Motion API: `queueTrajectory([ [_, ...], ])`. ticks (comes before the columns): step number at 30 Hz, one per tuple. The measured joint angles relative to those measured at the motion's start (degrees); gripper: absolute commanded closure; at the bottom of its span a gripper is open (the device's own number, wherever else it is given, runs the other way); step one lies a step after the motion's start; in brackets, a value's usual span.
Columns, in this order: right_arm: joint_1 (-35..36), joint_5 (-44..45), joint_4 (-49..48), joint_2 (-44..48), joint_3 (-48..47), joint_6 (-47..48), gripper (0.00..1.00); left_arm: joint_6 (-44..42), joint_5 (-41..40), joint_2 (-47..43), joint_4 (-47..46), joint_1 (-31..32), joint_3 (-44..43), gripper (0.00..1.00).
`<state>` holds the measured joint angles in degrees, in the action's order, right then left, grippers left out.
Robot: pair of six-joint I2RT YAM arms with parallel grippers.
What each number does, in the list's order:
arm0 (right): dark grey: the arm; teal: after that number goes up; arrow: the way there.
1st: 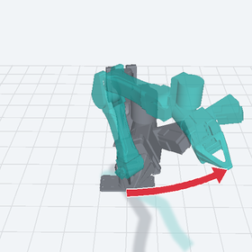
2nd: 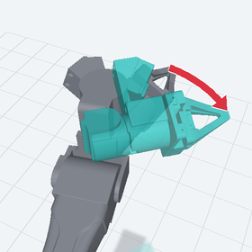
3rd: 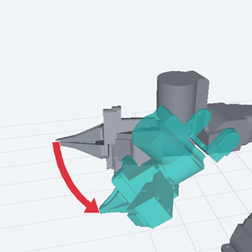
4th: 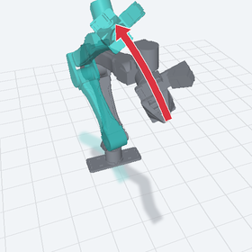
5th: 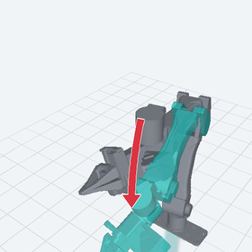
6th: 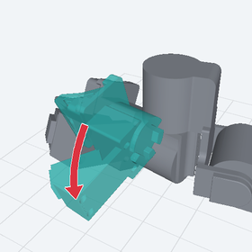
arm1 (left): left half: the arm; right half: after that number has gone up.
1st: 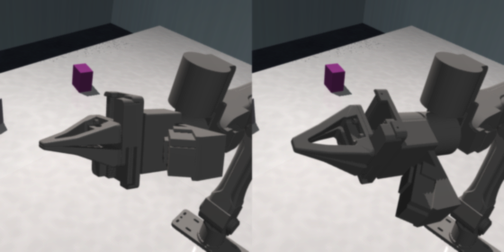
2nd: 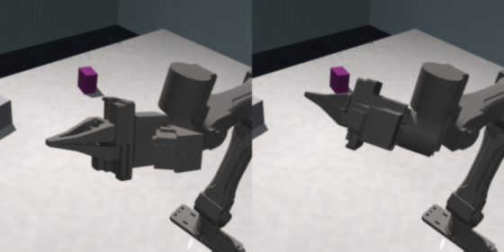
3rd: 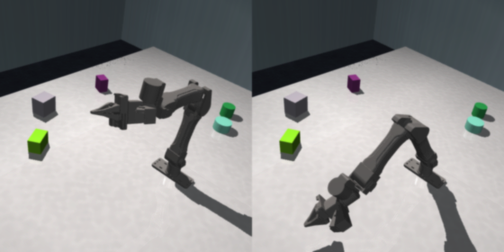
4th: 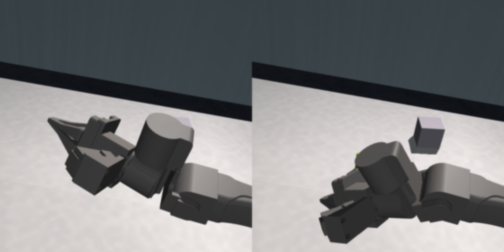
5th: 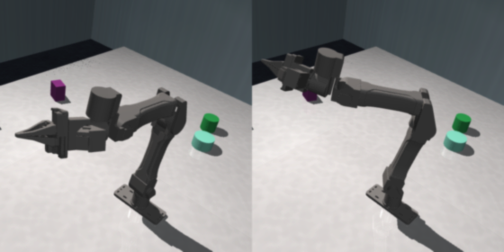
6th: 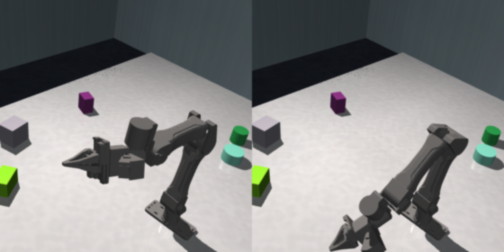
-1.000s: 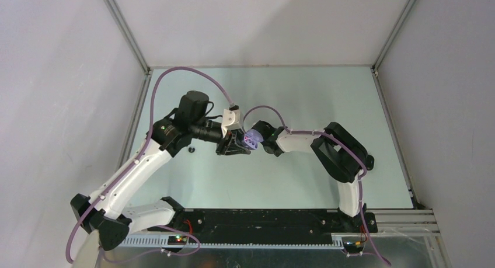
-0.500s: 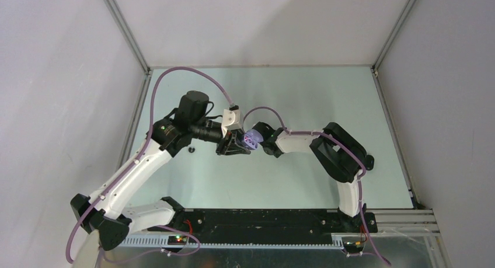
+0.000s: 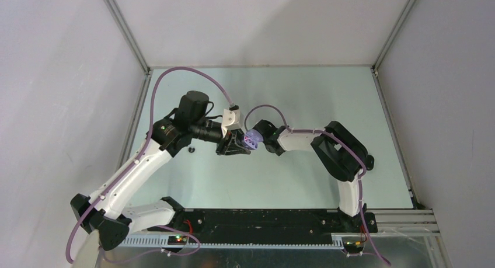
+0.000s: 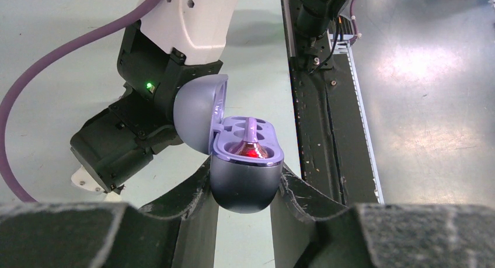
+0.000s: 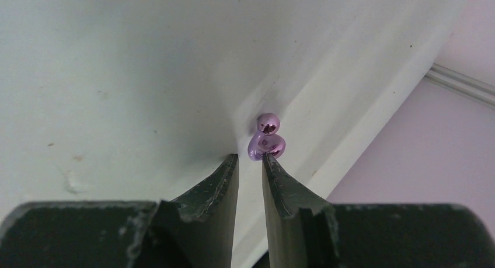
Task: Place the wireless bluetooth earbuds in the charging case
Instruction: Pick up the earbud from the center of the board.
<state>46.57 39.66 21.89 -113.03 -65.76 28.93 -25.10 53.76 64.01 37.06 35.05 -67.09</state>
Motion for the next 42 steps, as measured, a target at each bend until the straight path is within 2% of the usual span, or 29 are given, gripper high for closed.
queueTrajectory([
  [12, -1.1, 0.3, -0.7, -0.1, 0.2, 0.8, 0.75, 0.0, 0.0, 0.0, 0.0, 0.0, 0.0, 0.91],
  [19, -1.6, 1.9, -5.7, -0.4, 2.1, 4.6, 0.84, 0.0, 0.0, 0.0, 0.0, 0.0, 0.0, 0.91],
  [31, -3.1, 1.5, -11.8, 0.2, 4.2, 8.9, 0.86, 0.0, 0.0, 0.0, 0.0, -0.1, 0.0, 0.91],
  [37, -3.5, -4.2, -9.4, 7.1, 5.4, 7.6, 0.86, 0.0, 0.0, 0.0, 0.0, -0.1, 0.0, 0.9],
  [42, -5.7, -12.0, -6.3, 17.4, 5.4, 5.0, 0.86, 0.0, 0.1, 0.0, -0.1, -0.1, 0.0, 0.9],
])
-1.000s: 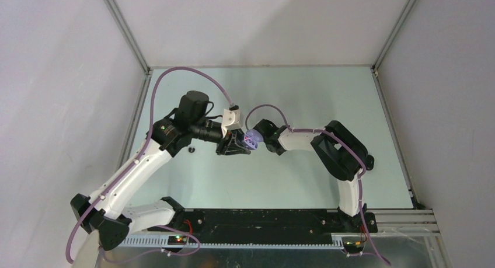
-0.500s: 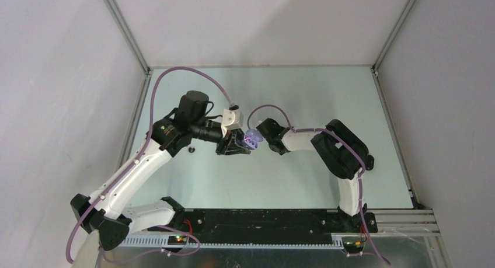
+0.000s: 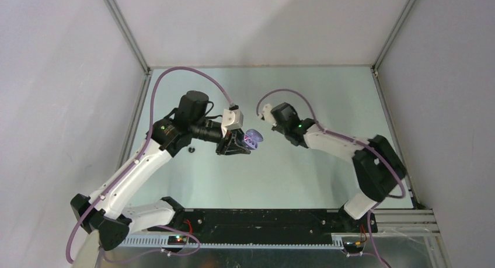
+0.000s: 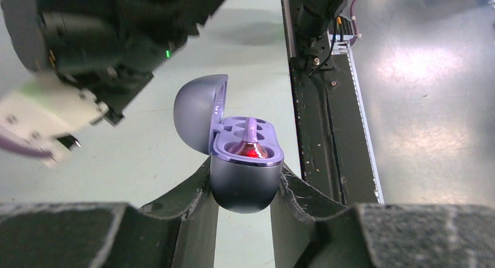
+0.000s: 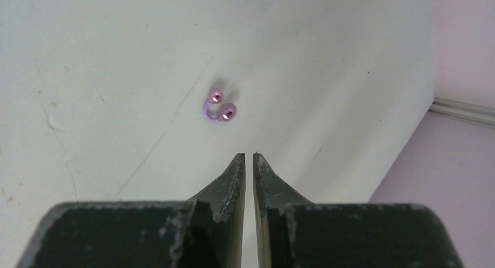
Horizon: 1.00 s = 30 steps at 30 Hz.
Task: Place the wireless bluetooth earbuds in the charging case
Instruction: Pick up the earbud from the center of the board.
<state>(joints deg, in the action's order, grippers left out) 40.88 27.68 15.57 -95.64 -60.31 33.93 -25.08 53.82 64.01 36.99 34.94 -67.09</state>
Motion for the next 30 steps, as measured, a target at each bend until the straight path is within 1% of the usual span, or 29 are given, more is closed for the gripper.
queueTrajectory([
  [4, -3.5, -6.6, 2.6, 6.2, -0.1, -1.3, 0.84, 0.0, 0.2, 0.0, 0.0, 0.0, 0.0, 0.9],
  [8, -5.4, -11.1, 3.1, 7.0, 0.8, 1.6, 0.79, 0.0, 0.4, 0.3, 0.0, 0.0, 0.0, 0.9],
  [10, -5.3, -12.9, 2.0, 7.0, 3.2, 4.4, 0.77, 0.0, 0.4, 0.4, 0.0, 0.0, 0.0, 0.9],
  [13, -5.1, -15.0, -1.1, 7.0, 9.4, 9.6, 0.77, 0.0, 0.4, 0.4, 0.0, 0.0, 0.0, 0.9],
  [16, -4.5, -14.7, -3.6, 5.5, 13.2, 12.8, 0.76, 0.0, 0.3, 0.4, 0.0, 0.0, 0.0, 0.9],
  [21, -2.3, -11.1, -9.5, 1.3, 15.3, 15.8, 0.72, 0.0, 0.3, 0.4, 0.0, -0.1, 0.0, 0.91],
  [24, -0.2, -8.9, -13.9, 0.2, 16.1, 17.3, 0.68, 0.0, 0.3, 0.4, 0.0, -0.1, 0.0, 0.91],
  [25, 1.2, -6.8, -17.9, -1.4, 16.3, 18.8, 0.68, 0.0, 0.3, 0.3, 0.0, -0.1, 0.0, 0.91],
  [30, 0.5, -7.7, -21.6, -1.7, 17.4, 20.5, 0.66, 0.0, 0.3, 0.2, 0.0, -0.1, 0.0, 0.91],
])
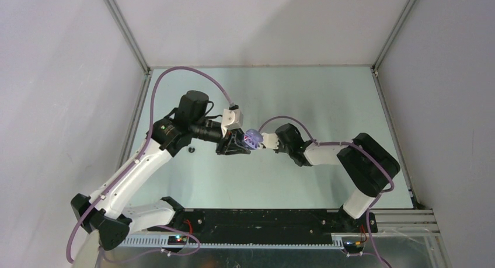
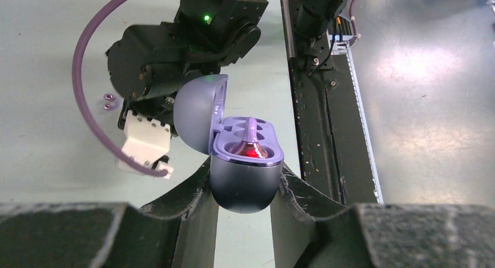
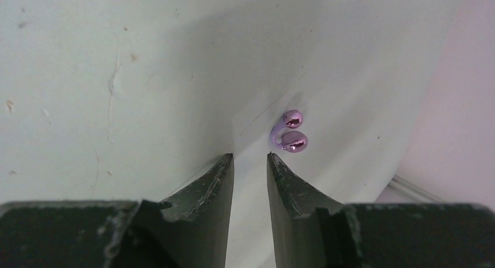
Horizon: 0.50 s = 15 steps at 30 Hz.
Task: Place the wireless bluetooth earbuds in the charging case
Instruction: Pick up the earbud from the center of the board.
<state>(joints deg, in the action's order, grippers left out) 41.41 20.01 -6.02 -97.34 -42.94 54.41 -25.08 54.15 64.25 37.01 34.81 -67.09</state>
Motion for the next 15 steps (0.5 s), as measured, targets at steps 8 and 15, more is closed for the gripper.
queueTrajectory([
  [8, -9.4, -11.8, -10.1, 7.8, 11.1, 9.7, 0.65, 0.0, 0.0, -0.3, 0.0, -0.1, 0.0, 0.91],
  [15, -16.7, -25.5, -17.7, 10.4, 16.7, 15.0, 0.65, 0.1, 0.3, -1.1, -0.2, -1.2, 0.0, 0.91],
])
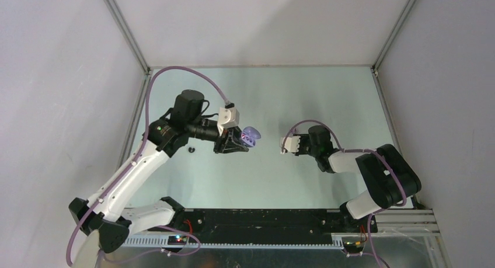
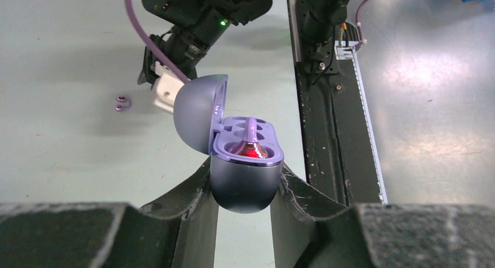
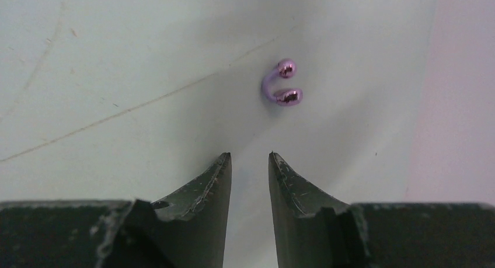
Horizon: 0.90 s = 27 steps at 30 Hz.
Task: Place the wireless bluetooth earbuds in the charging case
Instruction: Pick up the earbud from the center of the board.
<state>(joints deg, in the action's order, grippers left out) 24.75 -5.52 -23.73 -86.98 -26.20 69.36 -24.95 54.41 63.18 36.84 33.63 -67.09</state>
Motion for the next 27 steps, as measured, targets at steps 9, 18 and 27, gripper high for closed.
queueTrajectory([
  [9, -0.4, -7.8, -7.9, -2.2, 2.1, 2.4, 0.65, 1.8, 2.2, -1.1, -2.5, -2.5, 0.0, 0.91],
  [18, -1.0, -11.4, -16.3, -7.4, 2.2, 5.1, 0.67, 3.6, 4.2, -1.9, -4.9, -4.7, 1.0, 0.91],
  [27, -1.9, -11.9, -14.8, -8.2, 0.4, 5.2, 0.68, 4.5, 4.8, -1.9, -5.9, -5.2, 1.4, 0.91],
])
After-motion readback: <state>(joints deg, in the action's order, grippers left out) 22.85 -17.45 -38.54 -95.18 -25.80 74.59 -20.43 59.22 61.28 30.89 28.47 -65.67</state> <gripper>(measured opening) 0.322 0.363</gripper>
